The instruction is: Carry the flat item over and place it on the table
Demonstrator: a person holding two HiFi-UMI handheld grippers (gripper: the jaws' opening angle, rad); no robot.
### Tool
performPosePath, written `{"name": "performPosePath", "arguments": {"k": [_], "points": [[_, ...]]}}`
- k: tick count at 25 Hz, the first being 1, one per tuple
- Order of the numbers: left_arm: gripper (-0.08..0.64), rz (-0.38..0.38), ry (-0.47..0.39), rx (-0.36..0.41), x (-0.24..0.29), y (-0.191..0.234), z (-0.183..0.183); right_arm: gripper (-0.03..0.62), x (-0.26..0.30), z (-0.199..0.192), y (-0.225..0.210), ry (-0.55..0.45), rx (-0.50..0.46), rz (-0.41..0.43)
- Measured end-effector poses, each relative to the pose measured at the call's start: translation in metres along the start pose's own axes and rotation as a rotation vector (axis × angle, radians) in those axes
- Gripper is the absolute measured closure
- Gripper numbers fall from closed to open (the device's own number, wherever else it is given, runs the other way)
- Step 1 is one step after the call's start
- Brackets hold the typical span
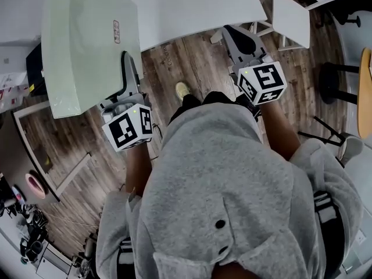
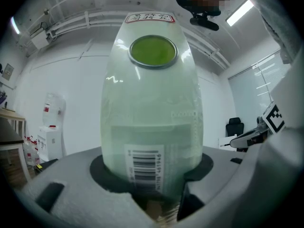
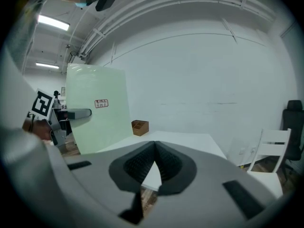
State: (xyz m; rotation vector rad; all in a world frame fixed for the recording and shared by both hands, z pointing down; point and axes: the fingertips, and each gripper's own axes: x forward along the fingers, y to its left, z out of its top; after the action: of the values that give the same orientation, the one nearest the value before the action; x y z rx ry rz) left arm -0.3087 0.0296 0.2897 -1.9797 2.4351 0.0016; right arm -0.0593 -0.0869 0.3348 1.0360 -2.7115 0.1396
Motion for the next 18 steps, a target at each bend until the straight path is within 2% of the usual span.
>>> {"name": "performPosePath", "arguments": {"k": [18], "points": [[0.281,0.023,-0.008,-0.003,0.003,0.006,-0.002,0.566,0.014,0.005,-0.011,-0.018,-0.019,-0.001]]}}
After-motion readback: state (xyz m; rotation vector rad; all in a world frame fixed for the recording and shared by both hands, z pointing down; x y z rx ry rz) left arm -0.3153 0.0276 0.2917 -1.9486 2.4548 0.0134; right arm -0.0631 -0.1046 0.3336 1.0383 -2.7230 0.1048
